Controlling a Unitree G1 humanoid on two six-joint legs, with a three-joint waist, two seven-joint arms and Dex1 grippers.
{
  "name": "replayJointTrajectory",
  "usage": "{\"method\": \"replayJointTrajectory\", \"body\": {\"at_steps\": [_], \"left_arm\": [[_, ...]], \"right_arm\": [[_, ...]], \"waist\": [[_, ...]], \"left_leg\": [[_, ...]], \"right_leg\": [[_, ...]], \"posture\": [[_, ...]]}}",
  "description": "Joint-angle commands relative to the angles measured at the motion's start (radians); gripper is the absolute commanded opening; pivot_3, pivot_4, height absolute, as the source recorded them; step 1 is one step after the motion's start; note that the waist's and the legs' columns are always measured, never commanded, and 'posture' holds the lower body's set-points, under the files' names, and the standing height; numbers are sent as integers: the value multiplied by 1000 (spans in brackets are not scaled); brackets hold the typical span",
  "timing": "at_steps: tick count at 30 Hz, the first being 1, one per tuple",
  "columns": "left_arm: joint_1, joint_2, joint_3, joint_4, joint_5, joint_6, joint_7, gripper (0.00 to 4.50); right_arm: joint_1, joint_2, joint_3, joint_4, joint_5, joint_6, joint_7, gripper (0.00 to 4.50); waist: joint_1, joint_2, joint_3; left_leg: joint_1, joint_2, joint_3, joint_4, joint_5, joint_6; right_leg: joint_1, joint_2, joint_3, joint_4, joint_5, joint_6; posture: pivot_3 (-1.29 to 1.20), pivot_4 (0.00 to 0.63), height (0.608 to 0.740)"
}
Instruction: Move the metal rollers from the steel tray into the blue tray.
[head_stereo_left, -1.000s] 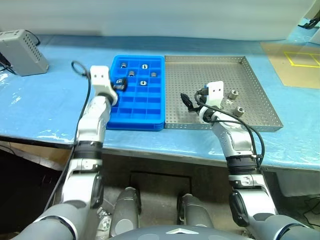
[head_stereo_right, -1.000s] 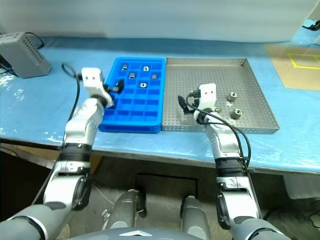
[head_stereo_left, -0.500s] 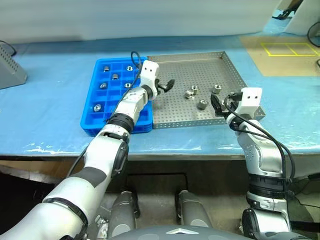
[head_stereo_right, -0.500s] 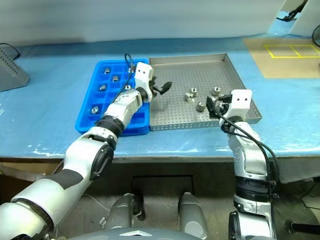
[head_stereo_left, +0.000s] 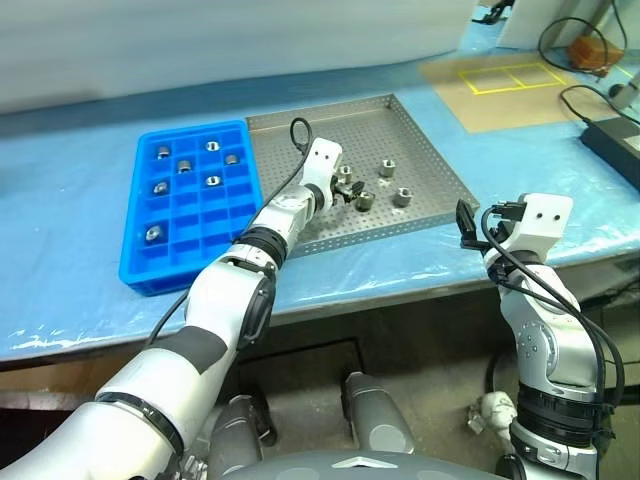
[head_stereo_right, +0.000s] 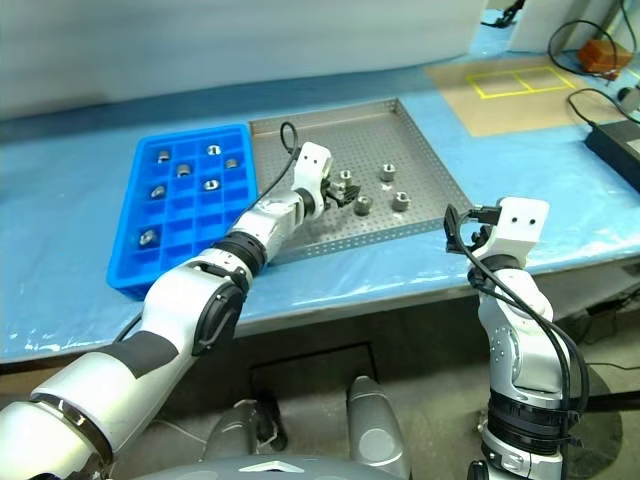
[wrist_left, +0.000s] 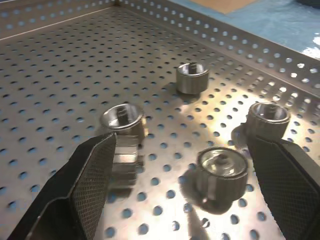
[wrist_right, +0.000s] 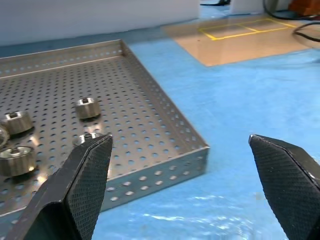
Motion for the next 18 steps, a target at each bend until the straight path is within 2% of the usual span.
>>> {"method": "replayJointTrajectory", "body": {"at_steps": [1,6,14,18], "left_arm": [[-30,-4,9,3,22,-9,56,4358],[-31,-10,28,4,23,1,70,4358],[-6,-17,22,10,52,41,103,4358],[10,-22,5,13,84,66,126,4358]], "right_arm": [[7,5,-5,-68,8,2,-11,4500],[35,12,-22,-92,10,9,-27,4500],[32,15,-17,-94,8,10,-32,4500],[30,12,-18,-93,6,7,-31,4500]], "waist": [[-22,0,0],[-76,0,0],[-128,0,0],[-147,0,0]], "left_leg": [[0,-1,0,0,-1,1],[-4,-4,0,5,-5,7],[-10,-11,-1,11,-10,15],[-12,-12,-1,12,-12,18]], "right_leg": [[0,-1,0,0,0,1],[0,-6,-3,-1,-2,3],[1,-13,-7,-4,-2,5],[4,-15,-8,-14,2,12]], "posture": [[-815,150,740],[-832,150,740],[-832,150,740],[-832,150,740]]}}
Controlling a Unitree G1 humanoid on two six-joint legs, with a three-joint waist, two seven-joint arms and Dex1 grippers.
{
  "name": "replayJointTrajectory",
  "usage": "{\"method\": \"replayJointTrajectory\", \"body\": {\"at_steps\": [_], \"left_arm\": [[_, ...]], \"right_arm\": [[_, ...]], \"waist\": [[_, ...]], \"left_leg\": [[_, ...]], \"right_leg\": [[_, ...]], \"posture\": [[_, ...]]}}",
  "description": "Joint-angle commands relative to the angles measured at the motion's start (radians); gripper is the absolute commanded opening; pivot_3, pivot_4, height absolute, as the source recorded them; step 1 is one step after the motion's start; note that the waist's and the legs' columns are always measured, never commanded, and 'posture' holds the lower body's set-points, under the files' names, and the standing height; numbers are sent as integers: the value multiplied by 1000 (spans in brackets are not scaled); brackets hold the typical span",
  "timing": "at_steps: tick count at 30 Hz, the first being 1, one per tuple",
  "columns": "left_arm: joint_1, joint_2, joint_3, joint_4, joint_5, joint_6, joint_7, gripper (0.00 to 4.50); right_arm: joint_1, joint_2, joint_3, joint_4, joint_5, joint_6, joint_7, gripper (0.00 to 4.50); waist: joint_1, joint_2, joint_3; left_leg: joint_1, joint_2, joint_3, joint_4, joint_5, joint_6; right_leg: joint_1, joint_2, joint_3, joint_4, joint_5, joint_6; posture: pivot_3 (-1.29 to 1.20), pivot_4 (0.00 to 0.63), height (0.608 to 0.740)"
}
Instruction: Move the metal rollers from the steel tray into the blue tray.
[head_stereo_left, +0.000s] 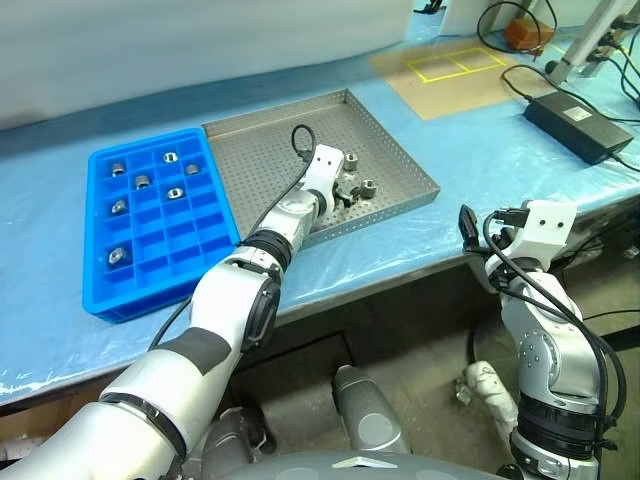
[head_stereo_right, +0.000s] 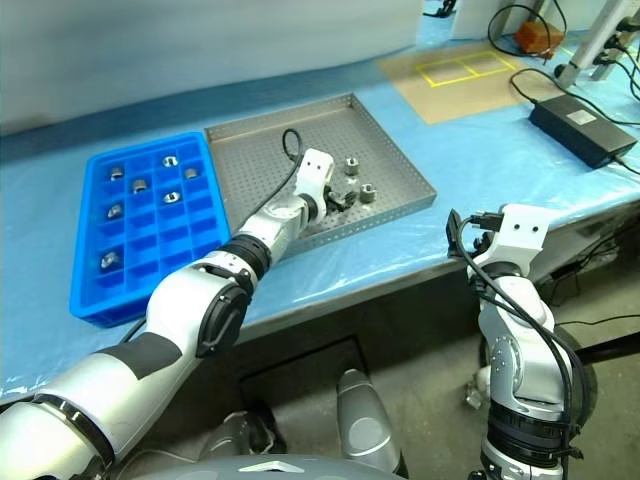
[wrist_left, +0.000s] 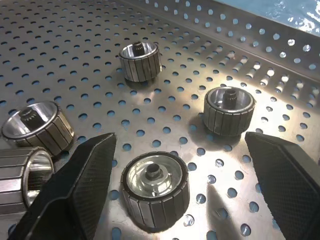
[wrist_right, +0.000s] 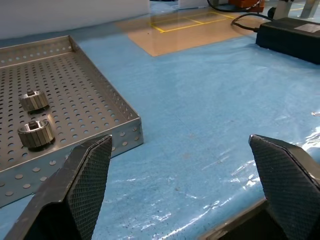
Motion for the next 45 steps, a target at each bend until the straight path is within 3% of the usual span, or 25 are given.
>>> {"method": "replayJointTrajectory", "body": {"at_steps": [1,2,5,11,19,26,34,39,45], "left_arm": [[8,-7,-12,-8,23,19,26,4358],[10,-7,-11,-8,26,25,32,4358],[12,-7,-6,-8,29,39,51,3775],[11,-2,7,-9,23,42,75,1768],[-15,-9,89,-44,-58,-26,24,1726],[-38,-16,160,-252,-206,-116,-152,1726],[202,63,104,-569,-90,-28,190,1726],[356,125,83,-735,-5,46,372,1726],[449,153,83,-881,-26,155,382,1726]], "right_arm": [[-9,-5,-14,-47,5,-12,-5,4500],[-9,-6,-14,-46,4,-13,-5,4500],[-11,-7,-16,-44,3,-15,-6,4500],[-16,-7,-17,-39,1,-19,-7,4500],[-38,2,4,3,1,-31,3,4500],[-147,-3,79,164,-6,-73,63,4500],[-297,3,173,396,-26,-153,164,4500],[-365,19,217,511,-40,-202,216,4500],[-422,38,249,618,-45,-250,263,4500]], "waist": [[-9,0,0],[-13,0,0],[-18,0,0],[-17,0,0],[-18,0,0],[-10,-1,0],[17,0,0],[95,0,0],[236,0,1]], "left_leg": [[0,-2,0,0,-1,1],[-1,-3,0,0,-1,2],[-2,-4,0,0,-1,4],[-2,-5,0,2,-2,7],[-3,-12,0,3,-4,10],[-5,-17,0,6,-7,16],[-4,-11,-3,10,-6,18],[-6,-7,-6,14,-6,18],[-6,-7,-6,17,-6,17]], "right_leg": [[0,0,0,0,0,0],[0,-1,-1,0,0,0],[0,-3,-2,0,0,0],[1,-4,-3,-1,0,0],[2,-13,-4,-1,0,0],[4,-19,-5,-1,0,0],[7,-16,-11,1,0,0],[8,-15,-18,5,1,-1],[11,-15,-19,7,1,-1]], "posture": [[-832,150,740],[-833,150,740],[-834,150,740],[-834,150,740],[-771,150,740],[-598,150,740],[-392,150,740],[-302,150,740],[-223,150,740]]}}
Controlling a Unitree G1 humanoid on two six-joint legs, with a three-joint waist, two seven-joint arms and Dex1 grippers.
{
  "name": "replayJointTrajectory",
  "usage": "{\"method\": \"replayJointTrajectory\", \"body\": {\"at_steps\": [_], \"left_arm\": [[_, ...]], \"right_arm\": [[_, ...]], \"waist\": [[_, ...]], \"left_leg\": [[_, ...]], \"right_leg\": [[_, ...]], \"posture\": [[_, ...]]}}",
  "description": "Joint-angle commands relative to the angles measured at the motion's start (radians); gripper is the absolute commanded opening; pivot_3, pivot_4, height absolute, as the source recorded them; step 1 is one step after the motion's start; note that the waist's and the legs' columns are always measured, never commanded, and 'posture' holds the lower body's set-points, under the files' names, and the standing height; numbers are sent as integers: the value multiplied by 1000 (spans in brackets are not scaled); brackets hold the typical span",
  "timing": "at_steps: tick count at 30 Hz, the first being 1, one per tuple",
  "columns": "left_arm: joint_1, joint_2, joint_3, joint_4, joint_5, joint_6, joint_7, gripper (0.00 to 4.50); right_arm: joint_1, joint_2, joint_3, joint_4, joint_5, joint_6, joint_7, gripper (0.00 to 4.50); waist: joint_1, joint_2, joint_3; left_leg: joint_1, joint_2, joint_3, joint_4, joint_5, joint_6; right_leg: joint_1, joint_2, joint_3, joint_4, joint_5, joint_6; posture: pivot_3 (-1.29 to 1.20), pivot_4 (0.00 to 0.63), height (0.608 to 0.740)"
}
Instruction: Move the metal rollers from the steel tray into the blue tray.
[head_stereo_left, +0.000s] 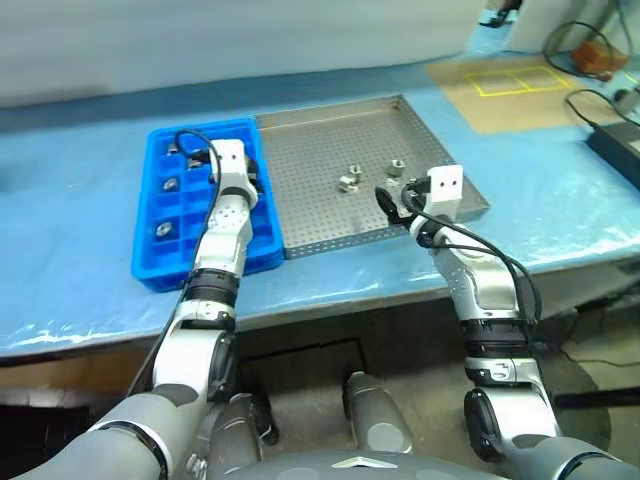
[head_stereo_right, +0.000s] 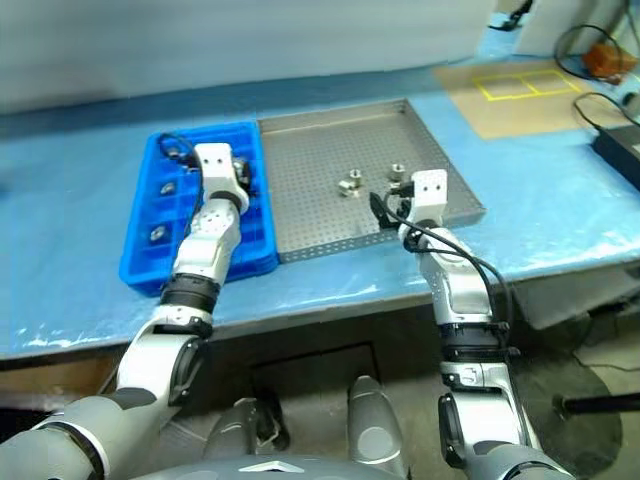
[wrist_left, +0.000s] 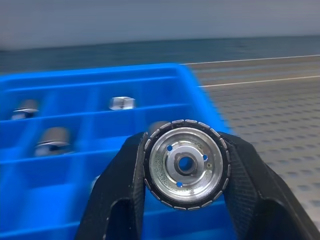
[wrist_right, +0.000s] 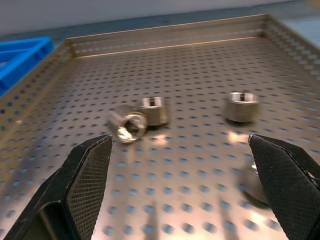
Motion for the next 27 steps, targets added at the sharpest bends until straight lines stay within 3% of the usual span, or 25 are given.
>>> {"method": "replayJointTrajectory", "body": {"at_steps": [1,7,11,19,27], "left_arm": [[16,3,-8,-93,-18,57,-2,1726],[50,10,-14,-153,-76,112,-91,1726],[46,21,-13,-146,-106,108,-147,1726],[-22,48,-16,-29,-120,62,-207,1726],[-115,81,-6,219,-92,24,-130,1726]], "right_arm": [[-39,15,18,24,-4,-47,28,4500],[-54,28,33,53,-13,-64,44,4500],[-57,27,33,58,-15,-65,51,4500],[-58,26,34,56,-20,-62,57,4500],[-52,20,30,41,-24,-56,54,4500]], "waist": [[51,0,0],[177,0,0],[216,0,0],[219,0,0],[215,0,0]], "left_leg": [[0,0,0,0,0,0],[2,0,4,-1,0,-7],[3,-1,6,-9,7,-13],[5,3,7,-22,15,-24],[3,15,7,-25,19,-31]], "right_leg": [[0,0,0,0,0,0],[-7,0,14,9,0,0],[-12,1,19,11,0,0],[-18,7,22,12,1,-1],[-27,20,24,14,1,-1]], "posture": [[-210,150,740],[-189,150,740],[-182,150,740],[-187,150,740],[-212,150,740]]}}
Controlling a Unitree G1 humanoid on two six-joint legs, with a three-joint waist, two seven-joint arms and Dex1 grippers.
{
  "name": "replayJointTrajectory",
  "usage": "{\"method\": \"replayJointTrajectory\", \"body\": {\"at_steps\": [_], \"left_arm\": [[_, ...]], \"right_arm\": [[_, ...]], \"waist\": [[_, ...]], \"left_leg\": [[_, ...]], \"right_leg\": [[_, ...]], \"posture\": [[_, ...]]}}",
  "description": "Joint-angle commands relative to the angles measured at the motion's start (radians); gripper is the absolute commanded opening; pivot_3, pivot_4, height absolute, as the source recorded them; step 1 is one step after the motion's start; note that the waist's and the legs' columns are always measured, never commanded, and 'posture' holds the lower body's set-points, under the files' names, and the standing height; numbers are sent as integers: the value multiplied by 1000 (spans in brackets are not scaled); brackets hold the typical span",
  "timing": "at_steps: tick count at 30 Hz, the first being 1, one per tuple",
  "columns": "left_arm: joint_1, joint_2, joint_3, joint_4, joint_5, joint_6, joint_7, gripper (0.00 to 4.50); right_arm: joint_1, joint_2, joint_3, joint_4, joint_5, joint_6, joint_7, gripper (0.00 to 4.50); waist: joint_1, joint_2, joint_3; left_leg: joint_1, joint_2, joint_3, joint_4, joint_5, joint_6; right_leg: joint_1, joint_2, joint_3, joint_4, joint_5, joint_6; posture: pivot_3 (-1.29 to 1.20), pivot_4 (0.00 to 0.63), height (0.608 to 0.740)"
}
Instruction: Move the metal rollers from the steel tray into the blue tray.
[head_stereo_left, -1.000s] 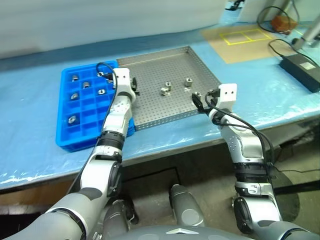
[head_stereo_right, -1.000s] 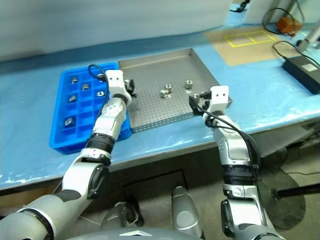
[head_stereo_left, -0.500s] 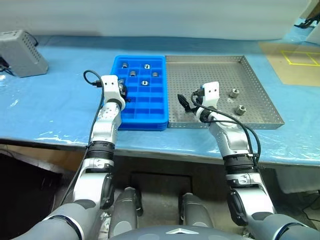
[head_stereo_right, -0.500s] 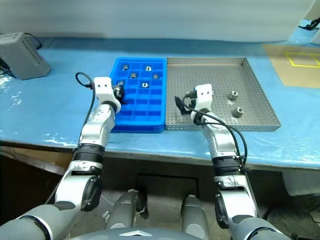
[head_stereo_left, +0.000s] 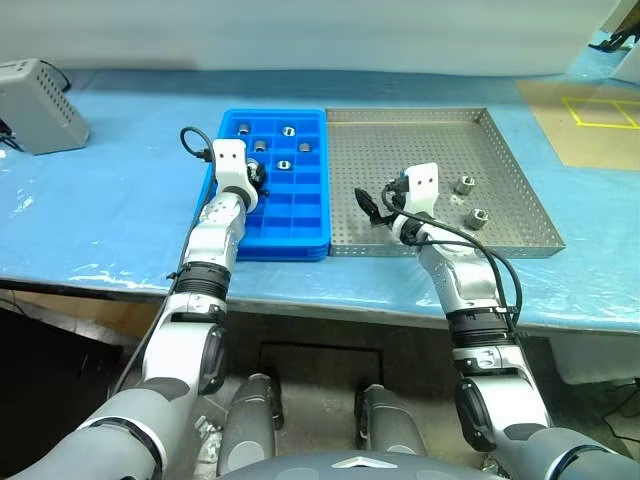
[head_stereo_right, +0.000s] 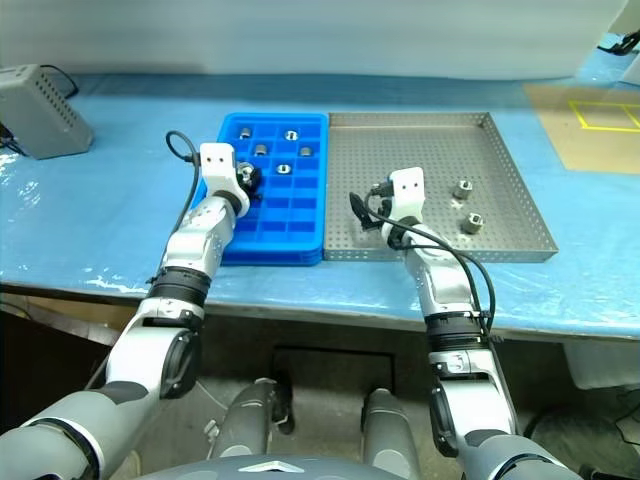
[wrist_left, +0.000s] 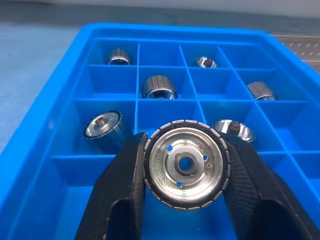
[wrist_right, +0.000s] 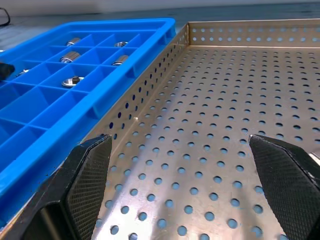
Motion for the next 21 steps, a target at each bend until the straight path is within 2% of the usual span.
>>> {"method": "replayJointTrajectory", "body": {"at_steps": [1,2,6,9,13,16,21], "left_arm": [[-27,17,9,51,12,-30,34,1726],[-26,17,9,62,10,-27,35,1726],[-33,15,-9,95,19,-30,28,3046],[-59,-30,0,38,-63,-88,-116,3955],[-139,-90,-24,48,-101,-172,-264,3955],[-236,-134,-34,172,-90,-220,-322,3955],[-332,-181,-53,378,-50,-251,-351,3955]], "right_arm": [[-8,-7,-12,-35,3,-11,-1,4500],[-7,-8,-13,-38,3,-11,-2,4500],[-1,-10,-14,-47,2,-9,-5,4500],[9,-15,-19,-64,1,-4,-13,4500],[44,-28,-41,-124,1,11,-44,4500],[100,-40,-80,-207,6,37,-88,4500],[184,-48,-131,-336,9,83,-146,4500]], "waist": [[-1,0,0],[-1,0,0],[-1,0,0],[-1,0,0],[16,0,0],[13,0,0],[-35,0,0]], "left_leg": [[0,0,0,0,0,-1],[0,0,0,-1,1,-1],[2,0,1,-1,1,-1],[2,0,1,-1,1,-1],[0,-1,1,-1,2,0],[0,-2,3,0,1,3],[2,-2,5,1,1,4]], "right_leg": [[-1,0,0,0,0,0],[-1,0,0,1,0,0],[0,0,1,1,1,-1],[0,0,2,1,1,-2],[0,0,1,0,1,-3],[0,-1,3,-1,2,-3],[1,-1,5,-1,2,-4]], "posture": [[-212,150,740],[-212,150,740],[-225,150,740],[-267,150,740],[-356,150,740],[-434,150,740],[-561,150,740]]}}
